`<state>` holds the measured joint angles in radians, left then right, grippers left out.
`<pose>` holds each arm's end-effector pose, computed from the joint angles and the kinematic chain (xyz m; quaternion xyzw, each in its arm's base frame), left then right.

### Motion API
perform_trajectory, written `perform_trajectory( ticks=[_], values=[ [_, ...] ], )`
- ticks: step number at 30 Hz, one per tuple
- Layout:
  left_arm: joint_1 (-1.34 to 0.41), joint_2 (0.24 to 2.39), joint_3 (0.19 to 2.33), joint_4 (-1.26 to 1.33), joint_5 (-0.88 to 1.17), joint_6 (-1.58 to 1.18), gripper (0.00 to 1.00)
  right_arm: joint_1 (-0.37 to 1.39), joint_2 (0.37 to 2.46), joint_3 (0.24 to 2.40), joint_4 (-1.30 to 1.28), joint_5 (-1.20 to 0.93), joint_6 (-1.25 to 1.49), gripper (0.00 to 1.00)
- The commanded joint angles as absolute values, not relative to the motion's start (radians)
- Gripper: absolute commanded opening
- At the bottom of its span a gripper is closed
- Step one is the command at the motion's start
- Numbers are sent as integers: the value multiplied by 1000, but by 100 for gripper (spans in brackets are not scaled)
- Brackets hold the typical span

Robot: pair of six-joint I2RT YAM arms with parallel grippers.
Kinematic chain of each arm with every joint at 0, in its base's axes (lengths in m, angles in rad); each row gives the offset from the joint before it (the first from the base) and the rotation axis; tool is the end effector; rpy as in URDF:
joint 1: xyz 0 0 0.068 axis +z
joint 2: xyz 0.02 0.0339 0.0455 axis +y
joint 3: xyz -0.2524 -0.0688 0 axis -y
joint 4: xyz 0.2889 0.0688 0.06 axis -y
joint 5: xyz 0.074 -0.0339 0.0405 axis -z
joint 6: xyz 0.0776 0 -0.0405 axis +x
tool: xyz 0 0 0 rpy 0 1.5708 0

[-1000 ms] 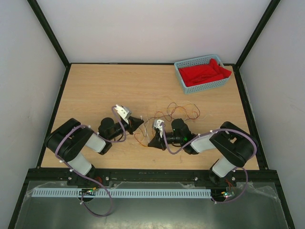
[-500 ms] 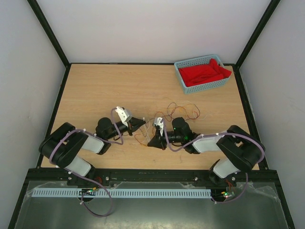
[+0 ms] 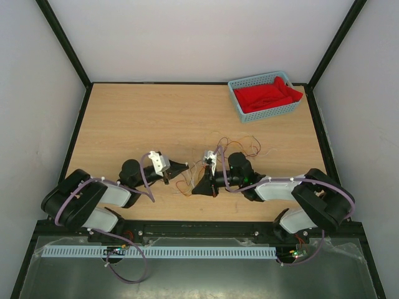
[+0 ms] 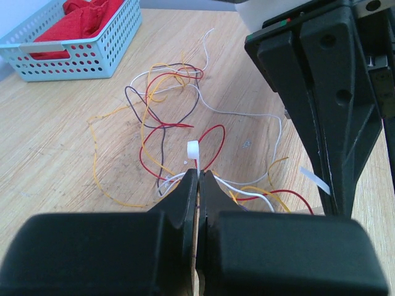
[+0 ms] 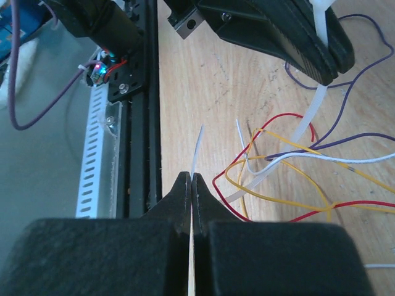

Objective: Zip-tie the wires
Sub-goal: Tie the cable at the center of the board.

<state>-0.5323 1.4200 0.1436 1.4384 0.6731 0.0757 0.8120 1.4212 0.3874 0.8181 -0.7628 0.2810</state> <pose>0.1962 -0.1717 0.1257 0.4231 0.5079 -0.3711 0.6522 0.1736 0.2610 0.1177 -0.4149 0.6366 0.5501 0.3464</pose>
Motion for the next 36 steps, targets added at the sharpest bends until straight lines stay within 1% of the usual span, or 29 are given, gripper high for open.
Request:
perform_trajectory(
  ticks=[1,5,11,16,23,36],
  values=[
    [-526,1413,144,1480,733,138,0,818,1406,417,828,-822,343,0],
    [-529,1427,152,1480,731,181,0,813,1423,456,779,-836,356,0],
    [-546,1396,142,1480,689,241,0,775,1478,492,793,-891,402,0],
    [-560,1385,140,1480,675,269,0,726,1550,506,864,-945,486,0],
    [-565,1396,140,1480,674,287,0,717,1538,524,833,-916,443,0],
    [-577,1384,142,1480,663,304,0,695,1577,587,811,-949,448,0]
  ],
)
